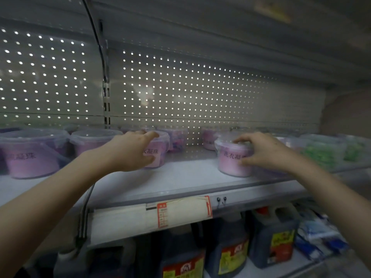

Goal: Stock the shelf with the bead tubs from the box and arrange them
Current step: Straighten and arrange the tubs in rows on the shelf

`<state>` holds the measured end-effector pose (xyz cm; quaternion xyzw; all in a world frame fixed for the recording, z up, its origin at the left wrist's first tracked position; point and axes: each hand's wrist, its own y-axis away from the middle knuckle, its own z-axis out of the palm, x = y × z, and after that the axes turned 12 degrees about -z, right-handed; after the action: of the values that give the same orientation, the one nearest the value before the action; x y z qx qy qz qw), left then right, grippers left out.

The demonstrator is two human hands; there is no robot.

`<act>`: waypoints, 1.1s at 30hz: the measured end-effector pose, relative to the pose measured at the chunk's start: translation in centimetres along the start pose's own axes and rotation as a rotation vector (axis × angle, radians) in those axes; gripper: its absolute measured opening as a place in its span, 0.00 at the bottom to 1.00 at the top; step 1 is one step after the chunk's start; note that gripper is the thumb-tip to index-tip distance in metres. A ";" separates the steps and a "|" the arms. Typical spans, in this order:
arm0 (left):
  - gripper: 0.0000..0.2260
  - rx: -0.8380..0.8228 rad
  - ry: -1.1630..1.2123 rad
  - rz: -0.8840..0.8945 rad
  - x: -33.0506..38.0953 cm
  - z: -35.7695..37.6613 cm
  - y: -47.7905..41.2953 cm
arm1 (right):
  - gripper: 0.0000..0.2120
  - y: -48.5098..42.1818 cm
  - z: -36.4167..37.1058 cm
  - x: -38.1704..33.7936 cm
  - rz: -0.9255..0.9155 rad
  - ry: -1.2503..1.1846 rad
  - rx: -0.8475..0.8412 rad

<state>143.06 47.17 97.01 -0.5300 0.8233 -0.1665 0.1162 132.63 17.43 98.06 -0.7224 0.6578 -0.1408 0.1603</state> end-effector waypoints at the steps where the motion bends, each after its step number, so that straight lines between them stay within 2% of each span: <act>1: 0.29 -0.003 -0.008 0.001 0.0 0.0 0.1 | 0.27 0.3 0.2 0.1 -0.008 0.008 0.022; 7: 0.31 -0.013 -0.002 0.011 0.0 0.0 0.2 | 0.20 -0.7 1.6 -2.7 -0.102 -0.002 0.132; 15: 0.32 -0.010 0.002 0.027 -0.3 0.2 0.0 | 0.20 -7.7 4.4 -4.9 -0.178 -0.190 0.050; 21: 0.32 0.006 -0.035 0.051 -0.5 0.3 -0.2 | 0.18 -10.4 5.7 -5.3 -0.182 -0.209 0.042; 25: 0.32 0.002 -0.047 0.069 -0.7 0.2 -0.3 | 0.18 -10.8 5.3 -5.5 -0.167 -0.254 0.015; 29: 0.32 0.008 -0.065 0.085 -0.9 0.4 -0.3 | 0.20 -9.9 5.2 -6.2 -0.164 -0.168 0.025; 33: 0.30 0.027 -0.112 0.105 -1.1 0.1 -0.8 | 0.23 -7.3 3.4 -5.7 -0.139 -0.193 0.110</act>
<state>144.23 47.82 97.27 -0.4931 0.8398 -0.1413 0.1778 140.15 23.92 98.06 -0.7665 0.5789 -0.1172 0.2523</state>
